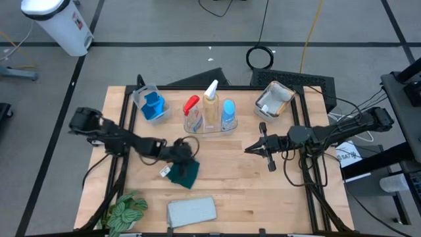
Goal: Pick & Place Kitchen Items
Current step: Put the green microfiber towel into the gray bin
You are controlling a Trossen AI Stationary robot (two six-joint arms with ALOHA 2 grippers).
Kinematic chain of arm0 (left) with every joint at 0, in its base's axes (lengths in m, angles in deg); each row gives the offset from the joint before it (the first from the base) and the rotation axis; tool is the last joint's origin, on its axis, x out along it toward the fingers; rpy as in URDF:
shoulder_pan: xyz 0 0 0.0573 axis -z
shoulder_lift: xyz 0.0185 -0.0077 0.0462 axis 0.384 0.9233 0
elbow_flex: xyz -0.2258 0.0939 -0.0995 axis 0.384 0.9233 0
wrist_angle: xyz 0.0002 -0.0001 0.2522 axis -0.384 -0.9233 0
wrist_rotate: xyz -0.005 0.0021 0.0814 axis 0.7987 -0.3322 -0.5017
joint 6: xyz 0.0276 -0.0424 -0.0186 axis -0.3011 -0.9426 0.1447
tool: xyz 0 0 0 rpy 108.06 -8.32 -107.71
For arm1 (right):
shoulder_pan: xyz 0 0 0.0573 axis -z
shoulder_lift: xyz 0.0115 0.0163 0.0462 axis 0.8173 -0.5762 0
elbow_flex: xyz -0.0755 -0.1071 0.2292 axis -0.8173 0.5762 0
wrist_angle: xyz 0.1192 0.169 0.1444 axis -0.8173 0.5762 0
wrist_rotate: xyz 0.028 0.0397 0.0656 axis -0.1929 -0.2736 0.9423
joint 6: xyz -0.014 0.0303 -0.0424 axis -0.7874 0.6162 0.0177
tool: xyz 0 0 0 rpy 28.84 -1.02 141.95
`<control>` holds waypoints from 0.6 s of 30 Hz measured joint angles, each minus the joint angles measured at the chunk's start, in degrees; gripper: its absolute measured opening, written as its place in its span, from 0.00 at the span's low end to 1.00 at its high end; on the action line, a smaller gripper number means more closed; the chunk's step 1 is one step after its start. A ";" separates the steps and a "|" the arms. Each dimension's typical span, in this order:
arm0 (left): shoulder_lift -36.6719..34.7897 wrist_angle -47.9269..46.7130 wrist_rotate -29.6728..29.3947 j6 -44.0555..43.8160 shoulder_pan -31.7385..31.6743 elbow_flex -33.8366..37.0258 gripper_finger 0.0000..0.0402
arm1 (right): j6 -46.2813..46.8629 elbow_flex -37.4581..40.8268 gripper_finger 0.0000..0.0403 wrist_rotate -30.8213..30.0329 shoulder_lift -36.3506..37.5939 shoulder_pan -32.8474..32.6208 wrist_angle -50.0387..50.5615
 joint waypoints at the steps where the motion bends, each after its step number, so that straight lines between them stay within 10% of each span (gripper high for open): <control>1: 1.59 2.96 0.33 1.53 -1.48 -0.01 0.03 | 0.00 0.00 0.00 0.00 0.01 0.00 0.02; 18: 1.18 -43.13 13.30 18.54 6.67 -18.99 0.01 | 1.78 -0.02 0.00 0.15 -0.09 -0.02 1.67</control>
